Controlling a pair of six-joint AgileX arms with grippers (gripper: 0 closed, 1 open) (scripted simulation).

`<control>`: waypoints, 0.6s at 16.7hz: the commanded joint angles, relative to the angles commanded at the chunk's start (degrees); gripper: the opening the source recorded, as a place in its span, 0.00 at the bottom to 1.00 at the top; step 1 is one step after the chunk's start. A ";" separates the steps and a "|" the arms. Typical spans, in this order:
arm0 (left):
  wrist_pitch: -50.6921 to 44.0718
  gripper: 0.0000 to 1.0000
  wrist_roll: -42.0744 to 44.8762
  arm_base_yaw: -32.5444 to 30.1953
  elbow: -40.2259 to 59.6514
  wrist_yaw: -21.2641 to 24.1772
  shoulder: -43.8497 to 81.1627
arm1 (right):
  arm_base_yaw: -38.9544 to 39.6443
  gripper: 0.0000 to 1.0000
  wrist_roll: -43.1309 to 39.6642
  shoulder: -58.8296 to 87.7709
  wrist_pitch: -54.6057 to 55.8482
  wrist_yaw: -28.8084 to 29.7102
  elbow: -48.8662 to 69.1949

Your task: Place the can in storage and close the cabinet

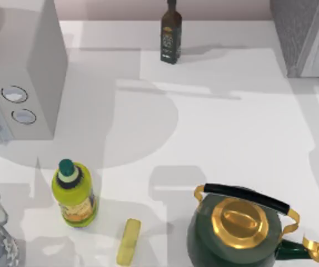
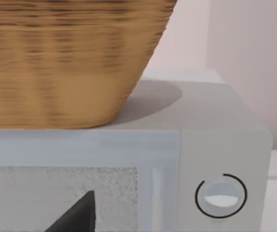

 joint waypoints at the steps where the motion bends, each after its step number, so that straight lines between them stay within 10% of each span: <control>1: 0.00 1.00 0.00 0.00 0.00 0.00 0.00 | -0.06 0.00 0.00 0.45 -0.16 -0.06 0.48; 5: 0.00 1.00 0.00 0.00 0.00 0.00 0.00 | -0.06 0.00 0.00 0.45 -0.16 -0.06 0.48; 10: 0.00 1.00 0.00 0.00 0.00 0.00 0.00 | -0.06 0.38 0.00 0.45 -0.16 -0.06 0.48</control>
